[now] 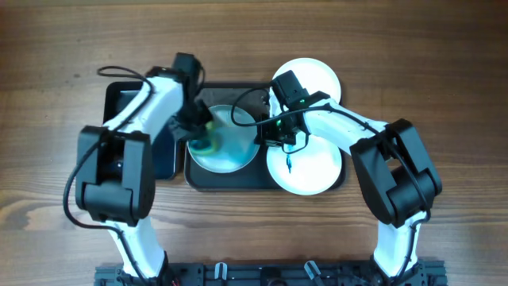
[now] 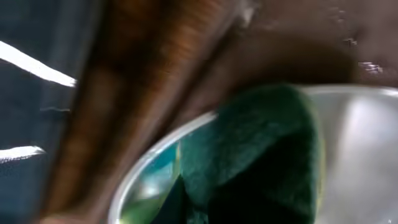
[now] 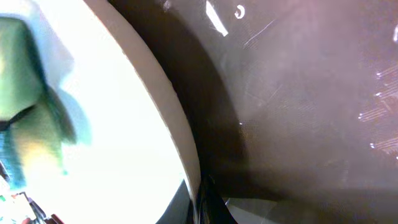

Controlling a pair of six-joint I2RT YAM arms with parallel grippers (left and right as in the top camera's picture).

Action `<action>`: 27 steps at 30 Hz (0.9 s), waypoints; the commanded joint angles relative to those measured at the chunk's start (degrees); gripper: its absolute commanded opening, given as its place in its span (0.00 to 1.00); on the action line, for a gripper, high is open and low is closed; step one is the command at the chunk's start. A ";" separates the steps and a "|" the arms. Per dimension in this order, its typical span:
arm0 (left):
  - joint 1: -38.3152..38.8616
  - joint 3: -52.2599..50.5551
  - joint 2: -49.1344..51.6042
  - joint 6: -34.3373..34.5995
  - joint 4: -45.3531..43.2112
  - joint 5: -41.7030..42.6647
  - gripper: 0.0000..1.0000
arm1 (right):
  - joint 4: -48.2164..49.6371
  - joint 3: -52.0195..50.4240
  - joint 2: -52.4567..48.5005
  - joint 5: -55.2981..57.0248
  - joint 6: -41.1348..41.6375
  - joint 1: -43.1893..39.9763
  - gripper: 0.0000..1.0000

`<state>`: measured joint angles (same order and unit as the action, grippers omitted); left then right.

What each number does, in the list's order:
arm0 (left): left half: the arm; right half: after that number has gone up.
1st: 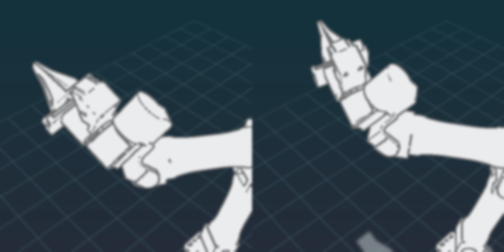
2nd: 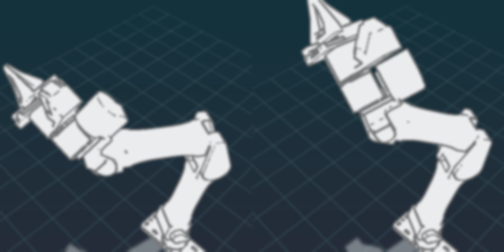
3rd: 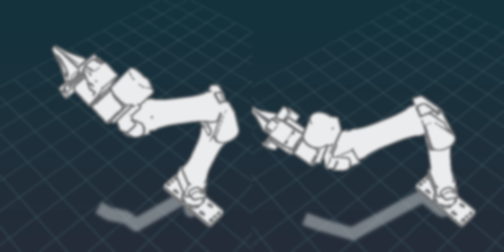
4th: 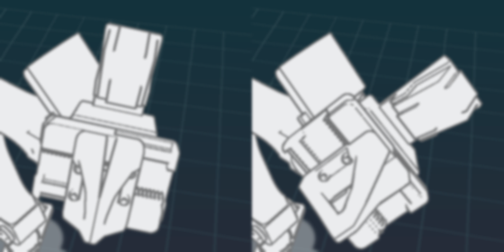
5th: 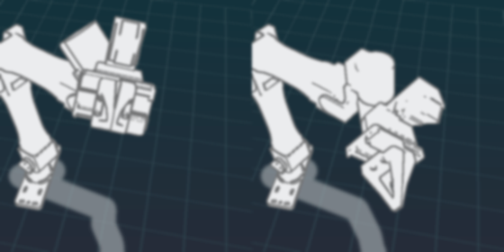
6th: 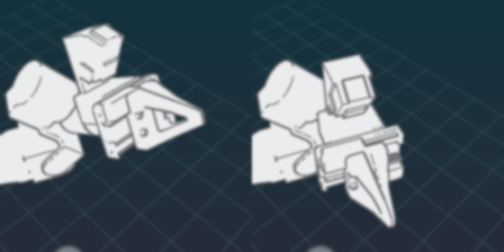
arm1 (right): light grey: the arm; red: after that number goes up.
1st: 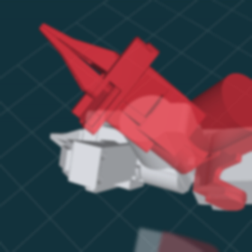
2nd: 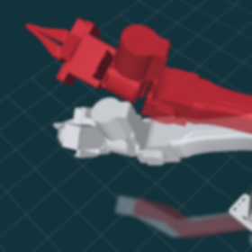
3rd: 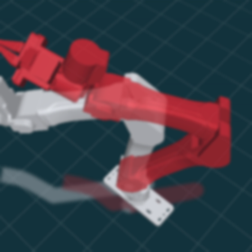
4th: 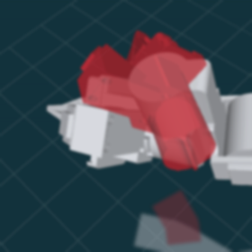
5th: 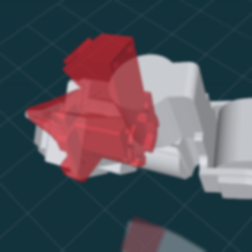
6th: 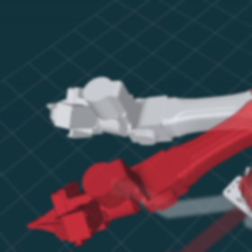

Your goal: Clean dirty plates on tray and stack at the side

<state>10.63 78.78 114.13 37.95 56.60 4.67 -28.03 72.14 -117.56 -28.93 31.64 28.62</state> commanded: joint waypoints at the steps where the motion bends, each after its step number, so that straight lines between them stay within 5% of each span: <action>1: -0.39 8.04 0.22 -0.68 7.19 -0.72 0.04 | -0.72 -1.36 -2.14 3.58 0.66 0.20 0.04; 8: -2.21 24.48 -0.83 -6.51 20.02 4.92 0.04 | -1.95 -0.85 -1.79 3.85 0.66 0.66 0.04; 13: -6.25 28.17 -0.90 -9.29 20.98 3.96 0.04 | -5.11 0.70 3.54 7.87 -2.25 0.68 0.04; 27: -9.16 28.15 -0.90 -9.27 22.25 -0.26 0.04 | -17.42 3.58 23.41 54.38 -4.63 14.10 0.04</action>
<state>1.48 106.00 114.32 29.74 78.22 5.37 -43.35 73.17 -95.57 9.93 28.16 39.68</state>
